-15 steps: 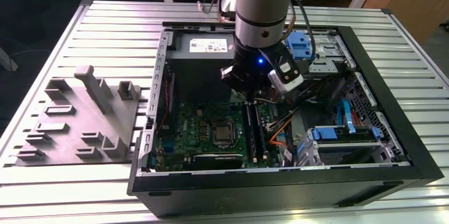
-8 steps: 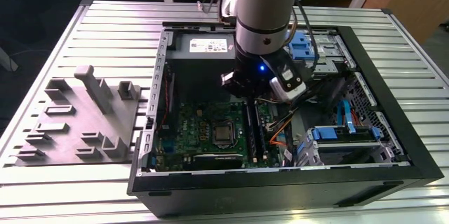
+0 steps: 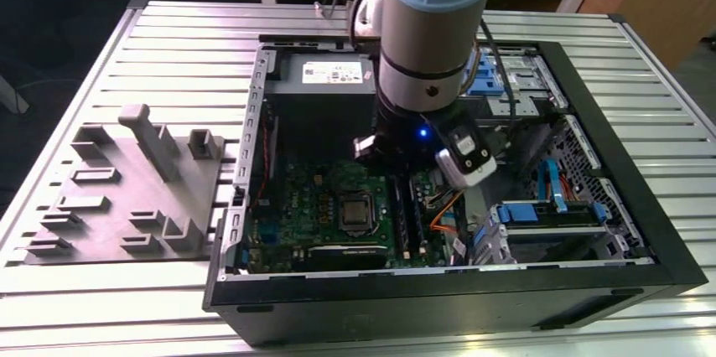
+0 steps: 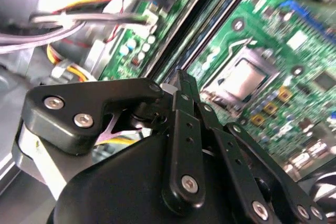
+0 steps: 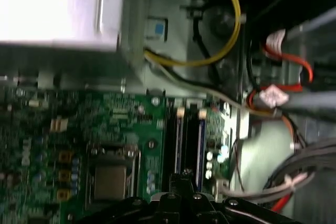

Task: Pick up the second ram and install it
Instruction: 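Press down the second ram until it locks into place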

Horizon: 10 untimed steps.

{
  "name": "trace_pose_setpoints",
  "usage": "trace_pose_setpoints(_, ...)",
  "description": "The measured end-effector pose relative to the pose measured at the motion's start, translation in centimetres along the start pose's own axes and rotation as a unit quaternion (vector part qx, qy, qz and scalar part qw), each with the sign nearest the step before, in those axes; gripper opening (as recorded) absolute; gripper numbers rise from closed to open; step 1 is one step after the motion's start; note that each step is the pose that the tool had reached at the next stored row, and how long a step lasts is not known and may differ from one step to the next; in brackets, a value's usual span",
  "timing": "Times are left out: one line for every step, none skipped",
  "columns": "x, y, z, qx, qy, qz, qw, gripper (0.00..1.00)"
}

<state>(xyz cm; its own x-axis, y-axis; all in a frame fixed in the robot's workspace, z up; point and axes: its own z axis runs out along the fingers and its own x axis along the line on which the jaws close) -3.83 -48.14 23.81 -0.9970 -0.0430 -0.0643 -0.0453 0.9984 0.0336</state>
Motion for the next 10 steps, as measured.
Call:
trace_pose_setpoints(0.02,-0.39,-0.01,0.0,0.0,0.0,1.0,0.1)
trace_pose_setpoints(0.04,-0.8,-0.02,0.0,0.0,0.0,1.0,0.1)
trace_pose_setpoints(0.05,-1.21,-0.03,0.0,0.0,0.0,1.0,0.1)
trace_pose_setpoints(0.07,-1.58,-0.05,0.0,0.0001,0.0,1.0,0.1)
trace_pose_setpoints(0.08,-1.91,-0.05,0.0,0.0003,0.0,1.0,0.1)
trace_pose_setpoints(0.09,-2.16,-0.06,0.0002,0.0005,0.0,1.0,0.1)
trace_pose_setpoints(0.11,-2.42,-0.06,0.0003,0.0008,0.0,1.0,0.1)
trace_pose_setpoints(0.12,-2.67,-0.07,0.0004,0.0011,0.0,1.0,0.1)
trace_pose_setpoints(0.13,-2.94,-0.08,0.0007,0.0014,0.0,1.0,0.1)
trace_pose_setpoints(0.14,-3.2,-0.09,0.0009,0.0017,0.0,1.0,0.1)
